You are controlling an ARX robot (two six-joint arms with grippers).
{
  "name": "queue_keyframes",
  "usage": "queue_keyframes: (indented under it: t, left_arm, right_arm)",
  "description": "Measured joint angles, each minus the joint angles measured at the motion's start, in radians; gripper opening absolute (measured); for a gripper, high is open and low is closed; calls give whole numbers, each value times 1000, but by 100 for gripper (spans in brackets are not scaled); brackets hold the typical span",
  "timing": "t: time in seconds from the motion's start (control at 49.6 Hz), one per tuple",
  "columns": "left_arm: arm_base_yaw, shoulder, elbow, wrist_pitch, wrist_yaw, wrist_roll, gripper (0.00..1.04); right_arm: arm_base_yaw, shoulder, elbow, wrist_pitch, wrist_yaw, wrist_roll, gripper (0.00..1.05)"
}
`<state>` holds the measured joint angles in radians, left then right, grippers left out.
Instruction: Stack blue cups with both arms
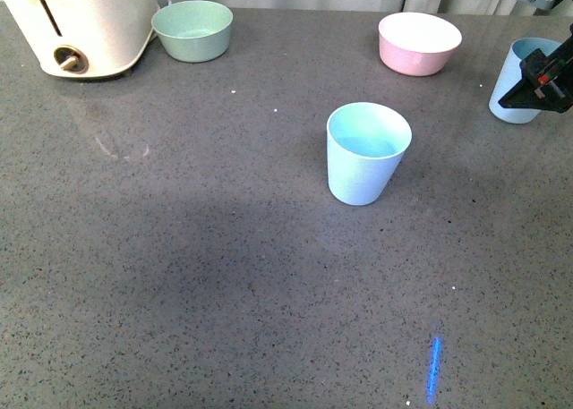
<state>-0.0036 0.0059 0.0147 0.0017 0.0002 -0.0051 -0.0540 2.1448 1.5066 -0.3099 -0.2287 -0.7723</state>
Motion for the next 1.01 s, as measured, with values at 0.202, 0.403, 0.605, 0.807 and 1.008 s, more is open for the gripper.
queue_keyframes:
  t: [0.202, 0.403, 0.605, 0.807, 1.008]
  left_arm:
    - [0, 0, 0, 0, 0, 0, 96]
    - [0, 0, 0, 0, 0, 0, 96]
    - [0, 0, 0, 0, 0, 0, 96]
    - [0, 0, 0, 0, 0, 0, 96]
    - [0, 0, 0, 0, 0, 0, 96]
  right_arm:
    - [3, 24, 4, 0, 3, 18, 38]
    - [-6, 26, 16, -16, 5, 23, 5]
    - [-26, -9, 18, -45, -16, 17, 2]
    - [-23, -141, -51, -107, -109, -39, 2]
    - [59, -353, -138, -172, -231, -64, 2]
